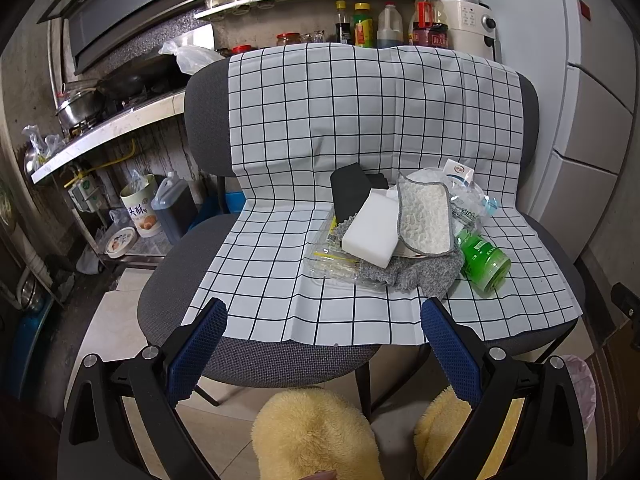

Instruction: Collect trash

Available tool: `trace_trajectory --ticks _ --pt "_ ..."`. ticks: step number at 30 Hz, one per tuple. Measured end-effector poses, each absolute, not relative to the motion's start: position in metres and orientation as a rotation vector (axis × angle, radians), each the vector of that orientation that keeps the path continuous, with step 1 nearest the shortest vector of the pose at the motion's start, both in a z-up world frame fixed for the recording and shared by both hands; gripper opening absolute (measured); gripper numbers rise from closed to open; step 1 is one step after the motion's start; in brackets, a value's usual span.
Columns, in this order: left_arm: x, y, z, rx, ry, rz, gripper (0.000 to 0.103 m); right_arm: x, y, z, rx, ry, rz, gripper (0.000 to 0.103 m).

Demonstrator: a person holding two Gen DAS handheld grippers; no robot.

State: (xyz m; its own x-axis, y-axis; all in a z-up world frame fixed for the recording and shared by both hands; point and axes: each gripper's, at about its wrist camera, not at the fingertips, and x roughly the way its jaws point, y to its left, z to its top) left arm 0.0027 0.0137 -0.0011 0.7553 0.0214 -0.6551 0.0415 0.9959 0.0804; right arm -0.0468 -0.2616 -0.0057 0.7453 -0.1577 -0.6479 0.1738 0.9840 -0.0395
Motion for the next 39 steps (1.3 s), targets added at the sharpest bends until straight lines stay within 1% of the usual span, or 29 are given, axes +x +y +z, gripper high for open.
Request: trace_trajectory --ticks 10,18,25,30,33,34,35,36,38,39 --pt "0.007 0.018 -0.005 0.089 0.730 0.008 0.096 -0.041 -0.259 -0.011 0.023 0.726 -0.173 0.097" --pt "0.026 0.019 -0.032 0.084 0.801 0.033 0.096 -0.022 -0.259 -0.035 0.031 0.747 -0.099 0.097" --pt "0.051 0.024 -0.063 0.076 0.853 0.038 0.095 0.021 -0.240 -0.054 0.057 0.746 0.075 0.097" --pt "0.068 0.028 -0.081 0.100 0.890 0.071 0.096 0.050 -0.208 -0.070 -0.049 0.755 0.103 0.097" --pt "0.077 0.033 -0.087 0.103 0.904 0.084 0.096 0.066 -0.194 -0.075 -0.063 0.748 0.107 0.097" --pt "0.080 0.035 -0.089 0.099 0.903 0.084 0.096 0.071 -0.191 -0.076 -0.062 0.748 0.112 0.092" --pt "0.083 0.038 -0.090 0.098 0.901 0.087 0.096 0.079 -0.187 -0.077 -0.063 0.750 0.117 0.082" --pt "0.086 0.040 -0.091 0.099 0.902 0.092 0.096 0.085 -0.184 -0.079 -0.061 0.752 0.114 0.077" --pt "0.090 0.044 -0.092 0.090 0.903 0.094 0.096 0.098 -0.181 -0.082 -0.056 0.765 0.112 0.062" --pt "0.092 0.045 -0.092 0.083 0.902 0.091 0.096 0.106 -0.180 -0.084 -0.038 0.775 0.142 0.056"
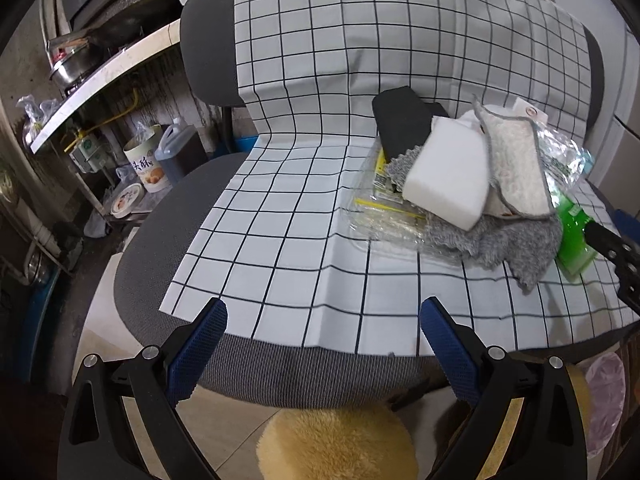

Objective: Collect trash
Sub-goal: 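Reach the right tool to the white paper wrapper and close on it, then grasp the white sponge with the left tool while the right tool lifts the wrapper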

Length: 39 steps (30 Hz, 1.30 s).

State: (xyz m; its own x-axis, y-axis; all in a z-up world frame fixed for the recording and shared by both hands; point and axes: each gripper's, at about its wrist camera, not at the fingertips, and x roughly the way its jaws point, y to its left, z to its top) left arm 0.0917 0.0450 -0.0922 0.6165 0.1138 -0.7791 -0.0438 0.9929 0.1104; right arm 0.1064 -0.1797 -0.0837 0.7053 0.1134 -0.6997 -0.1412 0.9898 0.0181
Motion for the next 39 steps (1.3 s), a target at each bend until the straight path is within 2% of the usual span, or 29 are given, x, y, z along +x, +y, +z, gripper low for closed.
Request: trace_trajectory --ticks 2,4,18,19,20,23,29,34,36,38,39 --pt "0.096 0.049 -0.094 0.072 0.900 0.090 0.096 0.118 -0.179 -0.087 -0.005 0.789 0.162 0.032" --pt "0.100 0.051 -0.097 0.077 0.896 0.099 0.096 0.130 -0.179 -0.091 0.029 0.799 0.185 0.024" --pt "0.117 0.059 -0.107 0.062 0.901 0.099 0.096 0.185 -0.187 -0.114 0.178 0.856 0.155 0.024" --pt "0.116 0.058 -0.106 0.069 0.899 0.104 0.096 0.186 -0.188 -0.113 0.190 0.848 0.155 0.021" --pt "0.116 0.057 -0.105 0.076 0.899 0.108 0.096 0.185 -0.189 -0.112 0.199 0.837 0.158 0.010" --pt "0.113 0.055 -0.102 0.092 0.895 0.112 0.096 0.179 -0.193 -0.100 0.217 0.786 0.191 0.005" --pt "0.111 0.048 -0.095 0.093 0.907 0.110 0.096 0.144 -0.210 -0.060 0.175 0.645 0.161 0.005" --pt "0.105 0.024 -0.095 0.058 0.912 0.020 0.096 0.139 -0.236 -0.073 0.128 0.772 0.093 0.005" --pt "0.102 0.011 -0.096 0.064 0.900 -0.002 0.096 0.137 -0.248 -0.083 0.162 0.805 0.108 0.013" --pt "0.100 0.003 -0.095 0.075 0.887 -0.012 0.096 0.129 -0.257 -0.087 0.192 0.802 0.115 0.044" --pt "0.099 -0.001 -0.094 0.082 0.881 -0.013 0.096 0.122 -0.260 -0.086 0.191 0.779 0.115 0.047"
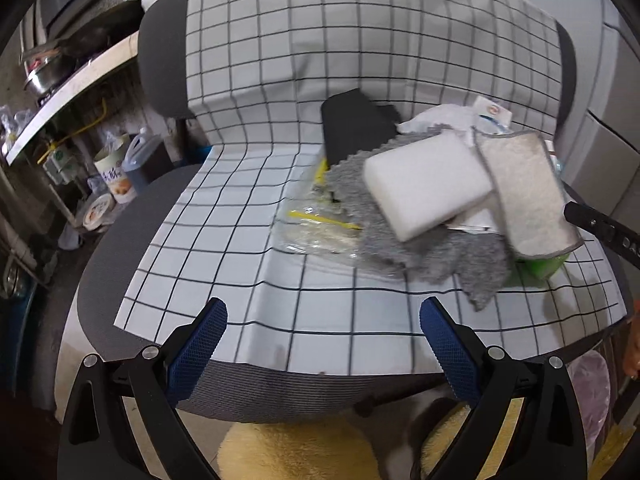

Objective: Collect trash
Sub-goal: 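Grasp the white sponge with the left tool while the right tool lifts the wrapper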

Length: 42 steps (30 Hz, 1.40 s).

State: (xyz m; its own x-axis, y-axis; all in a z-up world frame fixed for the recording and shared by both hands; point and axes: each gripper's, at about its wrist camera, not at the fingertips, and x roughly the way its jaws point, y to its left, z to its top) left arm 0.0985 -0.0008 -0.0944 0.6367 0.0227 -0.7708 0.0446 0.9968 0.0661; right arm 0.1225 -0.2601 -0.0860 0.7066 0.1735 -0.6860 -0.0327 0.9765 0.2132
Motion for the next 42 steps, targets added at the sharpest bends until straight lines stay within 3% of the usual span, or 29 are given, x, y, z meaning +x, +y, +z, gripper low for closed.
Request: trace_trajectory --ticks 5,8,10,17,21,25,32,39,42 --pt "0.093 -0.008 -0.092 0.078 0.853 -0.022 0.095 0.092 -0.251 -0.085 0.114 0.710 0.156 0.046" --pt "0.090 -0.011 -0.094 0.094 0.846 -0.026 0.095 0.082 -0.241 -0.092 0.108 0.726 0.200 0.030" --pt "0.089 -0.013 -0.097 0.108 0.849 -0.026 0.095 0.082 -0.238 -0.096 0.122 0.736 0.211 0.025" --pt "0.088 -0.003 -0.104 0.093 0.866 -0.028 0.095 0.093 -0.238 -0.106 0.198 0.784 0.154 0.025" --pt "0.087 0.004 -0.104 0.080 0.860 -0.022 0.095 0.089 -0.234 -0.100 0.194 0.760 0.095 0.006" --pt "0.089 0.006 -0.102 0.075 0.857 -0.021 0.095 0.086 -0.232 -0.084 0.170 0.675 0.086 0.004" --pt "0.096 -0.004 -0.090 0.105 0.796 -0.058 0.095 0.061 -0.250 -0.007 0.167 0.398 0.081 0.004" --pt "0.125 -0.026 -0.102 0.116 0.837 -0.161 0.095 0.032 -0.276 -0.003 0.137 0.374 0.022 0.004" --pt "0.142 -0.032 -0.109 0.086 0.836 -0.182 0.090 0.028 -0.283 -0.015 0.138 0.410 0.029 0.004"
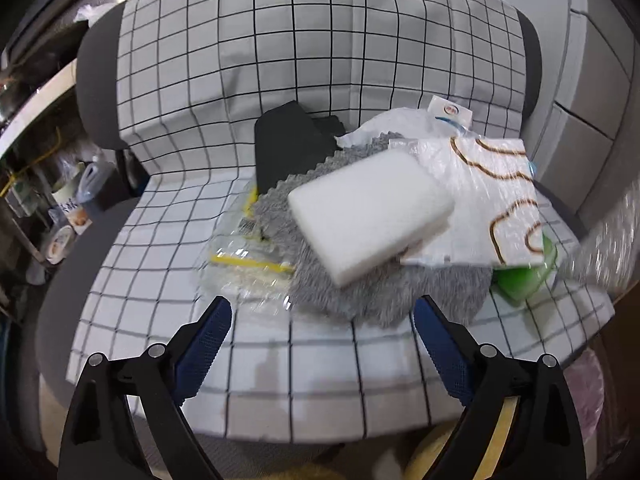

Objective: Collect trash
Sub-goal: 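Grasp the white sponge with the left tool while the right tool lifts the wrapper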

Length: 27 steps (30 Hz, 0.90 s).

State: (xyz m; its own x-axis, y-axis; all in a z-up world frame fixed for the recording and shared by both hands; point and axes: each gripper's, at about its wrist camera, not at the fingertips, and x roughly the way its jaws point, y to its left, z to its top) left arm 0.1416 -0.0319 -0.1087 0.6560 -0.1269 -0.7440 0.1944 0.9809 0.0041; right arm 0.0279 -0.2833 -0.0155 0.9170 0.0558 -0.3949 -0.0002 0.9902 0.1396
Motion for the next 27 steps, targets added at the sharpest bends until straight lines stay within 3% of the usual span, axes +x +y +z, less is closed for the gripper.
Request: trace_trajectory --ticks 2,7,9,10,11,13,21,27 --pt "0.149 -0.037 -0.111 0.088 0.822 -0.193 0.064 0.027 -0.287 -0.022 0.143 0.430 0.031 0.004" --pt "0.165 -0.049 -0.120 0.138 0.810 -0.192 0.063 0.033 -0.299 -0.032 0.183 0.459 0.037 0.004" --pt "0.167 -0.049 -0.122 0.123 0.804 -0.217 0.056 0.034 -0.303 -0.034 0.199 0.468 0.044 0.004" --pt "0.168 -0.049 -0.122 0.117 0.805 -0.229 0.044 0.034 -0.304 -0.035 0.201 0.472 0.043 0.004" --pt "0.167 -0.050 -0.121 0.111 0.803 -0.244 0.039 0.035 -0.305 -0.036 0.203 0.474 0.040 0.004" --pt "0.160 -0.052 -0.115 0.112 0.768 -0.256 0.034 0.034 -0.309 -0.037 0.220 0.473 0.045 0.004" --pt "0.098 -0.068 -0.068 0.109 0.637 -0.309 0.031 0.004 -0.334 -0.023 0.276 0.440 -0.008 0.004" --pt "0.051 -0.124 -0.068 0.112 0.624 -0.483 0.031 -0.042 -0.364 -0.037 0.267 0.506 -0.153 0.004"
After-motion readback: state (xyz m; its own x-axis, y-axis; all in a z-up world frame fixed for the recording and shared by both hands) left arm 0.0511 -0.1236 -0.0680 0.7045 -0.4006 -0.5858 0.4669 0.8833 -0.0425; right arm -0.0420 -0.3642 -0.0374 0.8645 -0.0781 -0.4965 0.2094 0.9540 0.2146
